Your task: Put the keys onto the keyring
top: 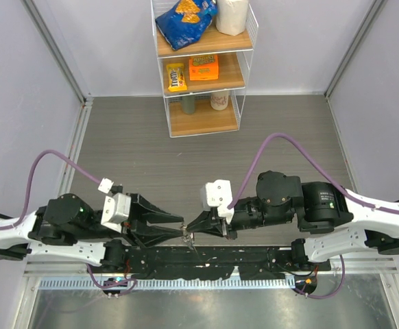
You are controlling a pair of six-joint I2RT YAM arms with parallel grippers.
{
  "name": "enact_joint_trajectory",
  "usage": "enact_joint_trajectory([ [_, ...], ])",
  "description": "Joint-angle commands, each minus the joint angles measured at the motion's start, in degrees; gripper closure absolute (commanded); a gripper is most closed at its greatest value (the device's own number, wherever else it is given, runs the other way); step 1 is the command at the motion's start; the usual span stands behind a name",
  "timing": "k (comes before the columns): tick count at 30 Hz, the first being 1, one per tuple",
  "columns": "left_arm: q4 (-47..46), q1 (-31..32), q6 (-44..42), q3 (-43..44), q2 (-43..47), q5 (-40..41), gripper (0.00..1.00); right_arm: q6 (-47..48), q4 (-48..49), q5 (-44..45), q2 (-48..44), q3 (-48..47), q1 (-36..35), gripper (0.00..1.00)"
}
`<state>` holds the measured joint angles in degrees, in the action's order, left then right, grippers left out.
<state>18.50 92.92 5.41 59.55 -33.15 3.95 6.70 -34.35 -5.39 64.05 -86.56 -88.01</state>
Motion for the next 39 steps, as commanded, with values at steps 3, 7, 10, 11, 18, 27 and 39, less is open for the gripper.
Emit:
enact_joint_trajectory([
  [3,6.89,0.15,2.94,3.03,-1.92,0.36,0.64,-2.48,-0.28,3.1,1.25,-4.4,-0.06,0.95],
  [7,9.0,0.15,3.2,4.34,-3.15,0.01,0.65,-2.83,-1.68,3.45,2.3,-5.81,-0.06,0.95],
  [10,9.89,0.15,3.12,4.96,-3.77,0.1,0.67,-2.83,-2.65,3.19,3.09,-6.69,0.03,0.95],
  [11,9.97,0.15,3.2,4.96,-3.77,0.18,0.67,-2.83,-2.74,3.28,3.36,-6.69,0.03,0.95],
  [18,11.73,0.15,3.55,5.58,-4.12,0.54,0.85,-2.92,-2.74,2.93,3.8,-7.04,0.03,0.95],
  [27,13.49,0.15,4.17,5.93,-3.77,0.8,0.87,-3.09,-2.92,2.66,3.89,-7.21,0.03,0.95],
  [39,12.35,0.15,2.68,5.23,-4.73,0.88,1.0,-3.1,-1.69,2.31,3.63,-6.6,0.03,0.95],
])
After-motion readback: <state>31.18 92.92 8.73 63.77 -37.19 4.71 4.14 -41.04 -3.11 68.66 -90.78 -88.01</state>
